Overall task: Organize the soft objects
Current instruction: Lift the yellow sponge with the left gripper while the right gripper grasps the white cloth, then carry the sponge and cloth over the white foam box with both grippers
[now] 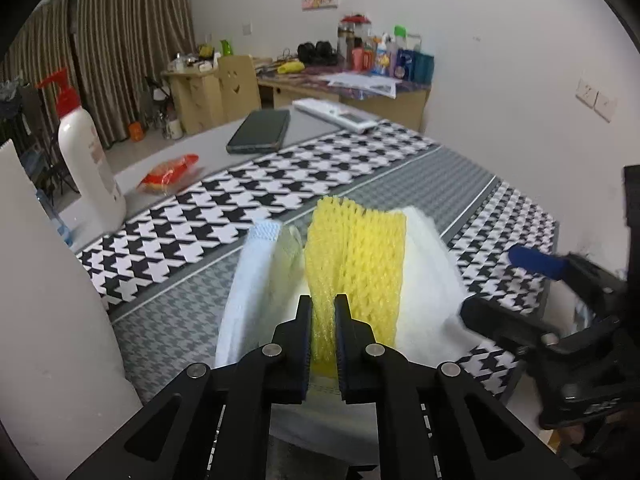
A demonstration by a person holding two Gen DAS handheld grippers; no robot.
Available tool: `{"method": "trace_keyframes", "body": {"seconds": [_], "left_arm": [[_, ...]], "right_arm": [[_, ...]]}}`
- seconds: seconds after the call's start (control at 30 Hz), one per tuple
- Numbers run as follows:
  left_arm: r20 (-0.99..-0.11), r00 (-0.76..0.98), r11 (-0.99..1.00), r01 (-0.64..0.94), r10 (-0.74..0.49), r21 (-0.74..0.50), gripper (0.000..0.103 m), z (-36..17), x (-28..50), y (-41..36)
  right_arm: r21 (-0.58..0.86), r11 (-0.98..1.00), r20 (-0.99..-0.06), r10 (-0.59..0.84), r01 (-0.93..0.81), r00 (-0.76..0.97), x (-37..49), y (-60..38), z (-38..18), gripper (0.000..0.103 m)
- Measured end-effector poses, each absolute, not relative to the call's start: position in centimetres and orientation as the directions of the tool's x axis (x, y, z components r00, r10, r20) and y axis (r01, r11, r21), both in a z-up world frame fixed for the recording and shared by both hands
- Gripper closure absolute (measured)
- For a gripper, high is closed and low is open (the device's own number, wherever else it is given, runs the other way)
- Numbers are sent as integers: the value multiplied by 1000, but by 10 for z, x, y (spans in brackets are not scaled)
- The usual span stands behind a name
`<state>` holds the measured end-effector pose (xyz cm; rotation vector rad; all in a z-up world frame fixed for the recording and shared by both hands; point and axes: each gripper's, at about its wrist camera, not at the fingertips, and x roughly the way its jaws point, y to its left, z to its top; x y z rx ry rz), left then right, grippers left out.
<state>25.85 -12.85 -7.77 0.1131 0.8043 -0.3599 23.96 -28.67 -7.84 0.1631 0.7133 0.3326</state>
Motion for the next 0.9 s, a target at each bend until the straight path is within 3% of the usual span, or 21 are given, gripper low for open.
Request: {"method": "trace_keyframes", "body": {"seconds": [0.23, 0.37, 0.53, 0.63, 0.8, 0.9], "left_arm": [[-648, 699, 936, 347, -302, -62, 92, -50, 243, -117], [-617, 729, 941, 335, -297, -57, 92, -37, 238, -110], [-613, 733, 941, 332, -295, -56, 92, -36, 235, -107], [-612, 734, 942, 331, -295, -57, 92, -37, 234, -106], [-606, 739, 943, 328, -294, -57, 92, -35, 231, -105], [-596, 746, 942, 330, -297, -56, 92, -30, 228, -105]], "right_arm": [[258, 928, -624, 373, -270, 687, 245, -277, -81, 1], [258, 924, -650, 382, -283, 657, 250, -268, -86, 10], [266, 921, -683, 389, -286, 619, 255, -262, -95, 29], [257, 922, -694, 385, -290, 609, 254, -260, -97, 45], [271, 921, -708, 387, -280, 591, 253, -262, -96, 86], [263, 922, -688, 387, -286, 614, 244, -264, -85, 92]]}}
